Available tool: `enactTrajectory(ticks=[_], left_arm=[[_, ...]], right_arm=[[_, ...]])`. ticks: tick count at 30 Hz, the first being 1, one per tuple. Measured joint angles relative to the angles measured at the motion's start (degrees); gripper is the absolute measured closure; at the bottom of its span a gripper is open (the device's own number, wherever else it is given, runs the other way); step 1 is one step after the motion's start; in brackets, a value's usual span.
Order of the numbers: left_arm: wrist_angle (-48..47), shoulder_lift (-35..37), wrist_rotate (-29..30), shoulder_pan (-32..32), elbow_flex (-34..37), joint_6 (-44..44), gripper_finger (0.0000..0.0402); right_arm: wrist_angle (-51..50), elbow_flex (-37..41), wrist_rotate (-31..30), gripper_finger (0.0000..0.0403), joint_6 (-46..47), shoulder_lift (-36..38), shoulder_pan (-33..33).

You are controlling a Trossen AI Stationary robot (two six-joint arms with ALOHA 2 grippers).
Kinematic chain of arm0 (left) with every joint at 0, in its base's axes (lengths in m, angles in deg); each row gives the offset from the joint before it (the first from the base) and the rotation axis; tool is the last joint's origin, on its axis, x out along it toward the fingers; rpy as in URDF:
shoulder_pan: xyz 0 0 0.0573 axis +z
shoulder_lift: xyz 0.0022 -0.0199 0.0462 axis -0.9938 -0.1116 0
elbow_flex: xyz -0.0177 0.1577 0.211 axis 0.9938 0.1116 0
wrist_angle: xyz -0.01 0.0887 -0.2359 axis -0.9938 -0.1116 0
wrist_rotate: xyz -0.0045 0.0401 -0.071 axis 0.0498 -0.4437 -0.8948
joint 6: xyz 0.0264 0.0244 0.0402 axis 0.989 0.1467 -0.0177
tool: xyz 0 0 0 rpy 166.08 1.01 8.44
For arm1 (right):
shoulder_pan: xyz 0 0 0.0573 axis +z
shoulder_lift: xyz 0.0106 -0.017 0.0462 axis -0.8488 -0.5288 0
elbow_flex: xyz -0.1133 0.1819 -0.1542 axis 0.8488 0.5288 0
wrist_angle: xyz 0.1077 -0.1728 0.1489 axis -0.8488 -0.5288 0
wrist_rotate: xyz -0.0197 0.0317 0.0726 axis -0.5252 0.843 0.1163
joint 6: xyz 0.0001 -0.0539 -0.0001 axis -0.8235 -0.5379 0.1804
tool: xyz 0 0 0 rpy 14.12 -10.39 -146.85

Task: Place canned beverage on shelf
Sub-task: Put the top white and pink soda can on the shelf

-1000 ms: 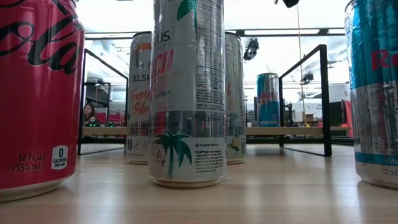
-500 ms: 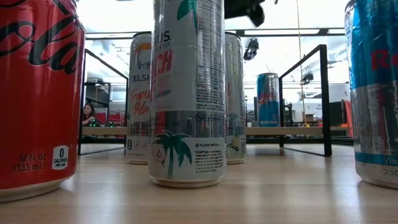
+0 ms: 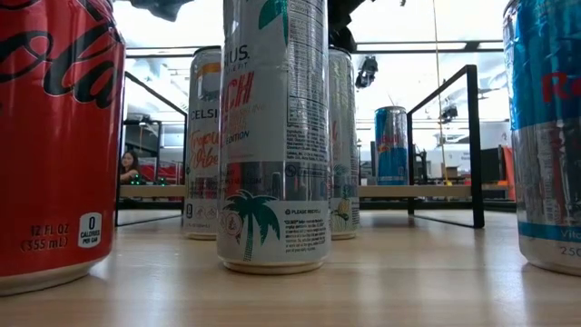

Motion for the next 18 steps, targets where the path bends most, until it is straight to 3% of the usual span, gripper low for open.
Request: enactTrajectory(ticks=[9,18], left_arm=[[-2.6,0.7,-0.6,0.3,-0.7,1.0,0.0402],[-4.8,0.9,-0.4,0.3,-0.8,1.1,0.0402]], right_arm=[[-0.1,0.2,-0.3,0.0394,2.5,0.1,-0.3],[-0.2,0.3,-4.9,0.0394,4.1,-2.5,-2.0]])
